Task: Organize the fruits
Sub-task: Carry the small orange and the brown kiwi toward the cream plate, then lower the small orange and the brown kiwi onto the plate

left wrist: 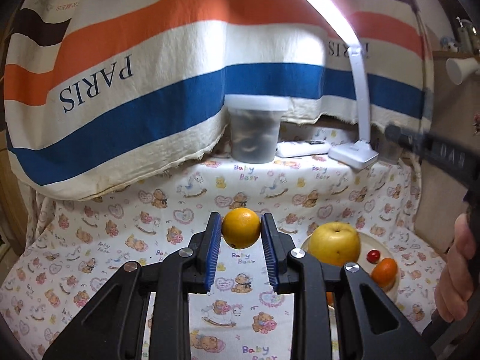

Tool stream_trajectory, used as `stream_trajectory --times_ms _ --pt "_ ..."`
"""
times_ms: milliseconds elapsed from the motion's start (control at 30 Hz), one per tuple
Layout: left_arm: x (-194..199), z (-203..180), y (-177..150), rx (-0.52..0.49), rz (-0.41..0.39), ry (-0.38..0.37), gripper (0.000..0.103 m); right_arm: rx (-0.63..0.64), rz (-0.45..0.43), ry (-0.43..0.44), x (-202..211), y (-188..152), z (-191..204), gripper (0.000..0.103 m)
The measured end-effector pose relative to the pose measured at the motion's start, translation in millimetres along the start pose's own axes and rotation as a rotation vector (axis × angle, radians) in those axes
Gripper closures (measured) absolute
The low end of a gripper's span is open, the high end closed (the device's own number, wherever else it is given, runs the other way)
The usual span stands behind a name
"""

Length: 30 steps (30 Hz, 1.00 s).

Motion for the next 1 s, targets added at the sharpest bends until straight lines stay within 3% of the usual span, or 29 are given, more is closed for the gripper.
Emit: stream_trajectory --times_ms 233,567,833,1000 --pt "14.6 -8.5 11.0 -0.009 -0.051 -0.032 0.077 0.078 0.026 -0.027 22.2 -20.8 -46.6 0.078" --pt "13.2 -52.7 18.9 -0.080 -0.040 -0.070 0.077 0.033 0.007 -0.066 48.3 -21.9 -106.2 0.078" --pt "-3.9 -94.2 26.8 -0.066 -0.067 -0.138 0.077 0.008 -0.009 -0.036 54.9 -20.3 -114.9 0.078" --pt "-17.9 -106.8 17.5 -0.035 -0.046 -0.154 0.077 0.053 0.067 0.020 41.7 -40.1 -107.4 0.078"
Point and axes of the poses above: each gripper's, at about its wrist camera, not at the fingertips, and x roughly against the way its jaws point, z to its left, y to its top, the point moved 7 cm from there along -x, roughly the way its jaws point, and after that the axes turned 8 degrees about -z, right-handed, at the moved point
